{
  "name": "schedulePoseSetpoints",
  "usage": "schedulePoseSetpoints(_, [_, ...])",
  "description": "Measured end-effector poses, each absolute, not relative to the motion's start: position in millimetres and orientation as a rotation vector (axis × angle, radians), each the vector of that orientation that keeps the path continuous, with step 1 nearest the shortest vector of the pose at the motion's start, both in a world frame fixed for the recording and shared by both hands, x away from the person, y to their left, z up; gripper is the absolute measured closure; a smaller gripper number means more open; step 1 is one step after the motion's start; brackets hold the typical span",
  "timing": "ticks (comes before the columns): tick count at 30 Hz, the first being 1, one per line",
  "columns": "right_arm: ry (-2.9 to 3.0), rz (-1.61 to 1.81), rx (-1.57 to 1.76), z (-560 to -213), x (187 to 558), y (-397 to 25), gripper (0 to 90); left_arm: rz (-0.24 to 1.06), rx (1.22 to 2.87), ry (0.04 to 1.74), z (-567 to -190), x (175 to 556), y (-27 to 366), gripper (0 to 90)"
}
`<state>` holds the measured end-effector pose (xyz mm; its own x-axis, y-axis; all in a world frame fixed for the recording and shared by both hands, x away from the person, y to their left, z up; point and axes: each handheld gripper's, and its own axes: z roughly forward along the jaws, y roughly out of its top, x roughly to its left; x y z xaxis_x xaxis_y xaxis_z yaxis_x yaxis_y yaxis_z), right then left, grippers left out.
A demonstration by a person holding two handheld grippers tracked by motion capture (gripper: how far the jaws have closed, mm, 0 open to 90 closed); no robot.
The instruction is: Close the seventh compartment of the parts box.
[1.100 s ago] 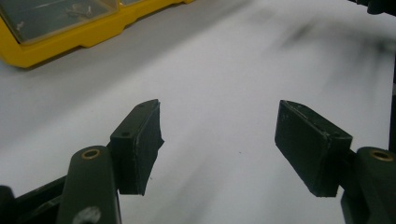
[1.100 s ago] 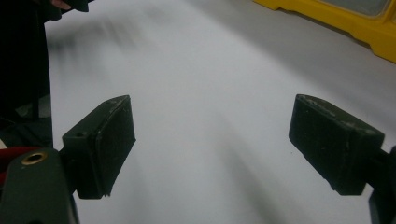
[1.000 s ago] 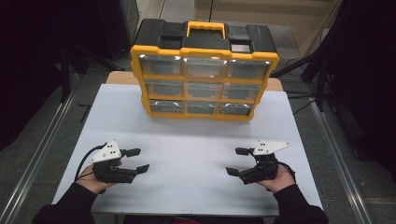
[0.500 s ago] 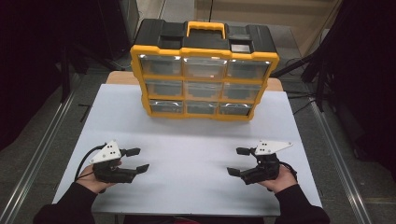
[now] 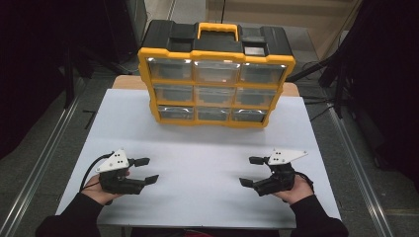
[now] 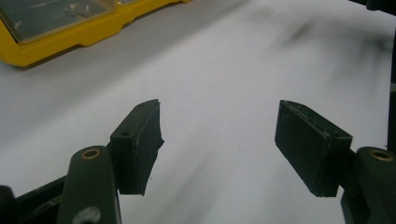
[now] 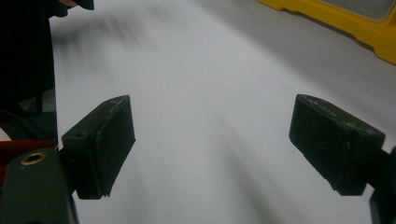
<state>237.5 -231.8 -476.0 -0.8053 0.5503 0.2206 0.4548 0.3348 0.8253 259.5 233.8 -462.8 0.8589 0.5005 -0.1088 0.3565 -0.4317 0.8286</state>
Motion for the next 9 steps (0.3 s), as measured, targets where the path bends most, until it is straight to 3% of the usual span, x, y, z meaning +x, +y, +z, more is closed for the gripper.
schedulePoseSetpoints(9, [2.488, 1.473, 0.946, -477.0, 239.1, -231.8, 15.3, 0.163, 2.048, 0.631, -462.5, 260.0, 234.0, 31.3])
